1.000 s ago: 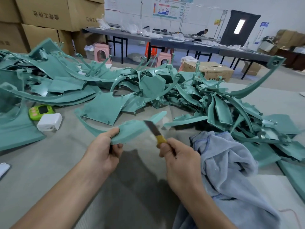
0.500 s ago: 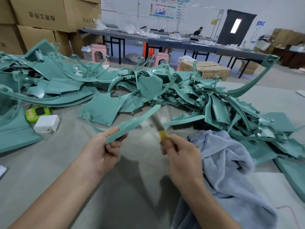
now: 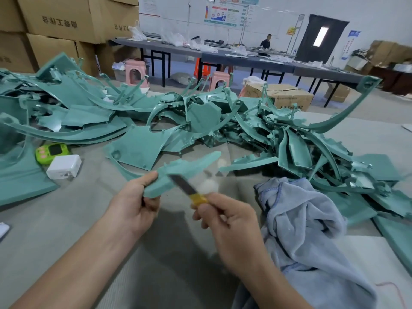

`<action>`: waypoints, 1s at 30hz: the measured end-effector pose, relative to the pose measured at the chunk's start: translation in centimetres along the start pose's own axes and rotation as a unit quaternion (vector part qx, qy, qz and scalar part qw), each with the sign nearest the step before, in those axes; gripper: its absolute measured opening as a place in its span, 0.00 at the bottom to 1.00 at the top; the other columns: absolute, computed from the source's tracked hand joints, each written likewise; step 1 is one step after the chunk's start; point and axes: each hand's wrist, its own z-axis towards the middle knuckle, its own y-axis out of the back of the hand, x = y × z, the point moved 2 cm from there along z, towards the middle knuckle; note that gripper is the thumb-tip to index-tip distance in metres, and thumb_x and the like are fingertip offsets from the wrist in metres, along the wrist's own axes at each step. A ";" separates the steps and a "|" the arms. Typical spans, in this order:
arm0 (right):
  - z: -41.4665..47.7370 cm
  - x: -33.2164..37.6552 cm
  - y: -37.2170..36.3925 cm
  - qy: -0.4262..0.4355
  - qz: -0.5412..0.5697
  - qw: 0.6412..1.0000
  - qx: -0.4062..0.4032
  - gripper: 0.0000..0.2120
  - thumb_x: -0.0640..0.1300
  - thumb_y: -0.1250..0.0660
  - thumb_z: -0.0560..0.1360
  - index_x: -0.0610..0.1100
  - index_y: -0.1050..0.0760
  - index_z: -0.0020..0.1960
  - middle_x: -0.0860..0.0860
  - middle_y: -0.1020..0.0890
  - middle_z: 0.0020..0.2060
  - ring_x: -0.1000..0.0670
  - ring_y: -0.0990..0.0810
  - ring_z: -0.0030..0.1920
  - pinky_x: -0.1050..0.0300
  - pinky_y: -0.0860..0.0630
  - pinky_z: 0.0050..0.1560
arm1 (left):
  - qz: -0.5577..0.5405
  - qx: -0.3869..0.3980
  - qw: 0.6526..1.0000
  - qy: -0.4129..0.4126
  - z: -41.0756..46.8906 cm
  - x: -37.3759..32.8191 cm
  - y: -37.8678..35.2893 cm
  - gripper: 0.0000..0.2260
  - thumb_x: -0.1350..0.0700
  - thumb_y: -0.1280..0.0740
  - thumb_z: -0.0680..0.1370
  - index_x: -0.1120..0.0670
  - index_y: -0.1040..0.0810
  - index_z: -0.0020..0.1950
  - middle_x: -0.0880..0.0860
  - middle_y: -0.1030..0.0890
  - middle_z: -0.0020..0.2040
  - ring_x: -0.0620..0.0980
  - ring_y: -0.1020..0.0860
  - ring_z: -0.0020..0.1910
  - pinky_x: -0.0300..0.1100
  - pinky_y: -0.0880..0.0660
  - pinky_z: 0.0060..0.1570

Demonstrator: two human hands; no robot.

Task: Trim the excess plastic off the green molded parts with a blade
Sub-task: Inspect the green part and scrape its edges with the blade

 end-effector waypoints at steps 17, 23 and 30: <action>0.8 -1.2 -0.4 -0.008 -0.032 0.996 -0.082 0.07 0.48 0.30 0.80 0.58 0.17 0.45 0.55 0.18 0.35 0.56 0.24 0.33 0.61 0.27 0.35 | -0.016 0.059 0.996 0.064 -0.9 0.7 -0.5 0.08 0.61 0.39 0.83 0.61 0.22 0.48 0.56 0.20 0.33 0.40 0.34 0.16 0.27 0.40 0.13; 0.7 -0.6 1.7 0.002 0.082 0.986 -0.148 0.09 0.42 0.30 0.80 0.53 0.13 0.47 0.49 0.16 0.36 0.51 0.22 0.35 0.56 0.25 0.34 | -0.013 0.050 0.997 0.057 -0.4 0.6 -0.2 0.07 0.60 0.38 0.83 0.60 0.22 0.50 0.55 0.27 0.39 0.40 0.35 0.16 0.27 0.41 0.13; 1.6 -1.6 1.5 -0.072 0.022 0.986 -0.152 0.08 0.45 0.30 0.80 0.54 0.15 0.45 0.50 0.17 0.33 0.57 0.26 0.30 0.60 0.30 0.32 | -0.016 0.048 0.997 0.052 -0.4 0.8 -0.2 0.07 0.61 0.40 0.83 0.61 0.23 0.53 0.55 0.21 0.32 0.40 0.34 0.15 0.27 0.40 0.13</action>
